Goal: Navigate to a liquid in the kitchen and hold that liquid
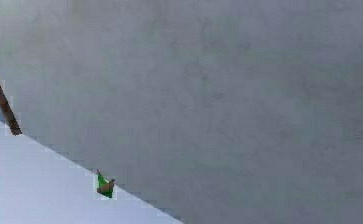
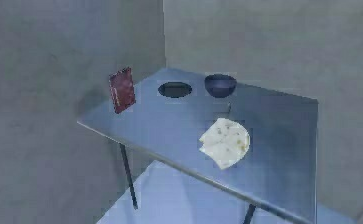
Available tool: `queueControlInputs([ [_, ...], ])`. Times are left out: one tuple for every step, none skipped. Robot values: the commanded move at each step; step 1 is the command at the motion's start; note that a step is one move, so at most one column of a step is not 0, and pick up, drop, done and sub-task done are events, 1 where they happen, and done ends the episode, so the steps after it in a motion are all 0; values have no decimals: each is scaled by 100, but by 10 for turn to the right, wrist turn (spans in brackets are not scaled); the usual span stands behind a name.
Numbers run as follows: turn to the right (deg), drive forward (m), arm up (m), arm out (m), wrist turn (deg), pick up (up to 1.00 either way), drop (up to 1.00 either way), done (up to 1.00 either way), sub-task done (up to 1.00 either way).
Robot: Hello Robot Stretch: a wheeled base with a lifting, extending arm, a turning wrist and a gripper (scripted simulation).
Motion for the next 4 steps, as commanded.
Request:
queueControlInputs([
  [-150, 0, 0, 0, 0, 0, 0, 0, 0],
  [0, 5, 0, 0, 0, 0, 0, 0, 0],
  [-450, 0, 0, 0, 0, 0, 0, 0, 0],
  [-300, 0, 0, 0, 0, 0, 0, 0, 0],
])
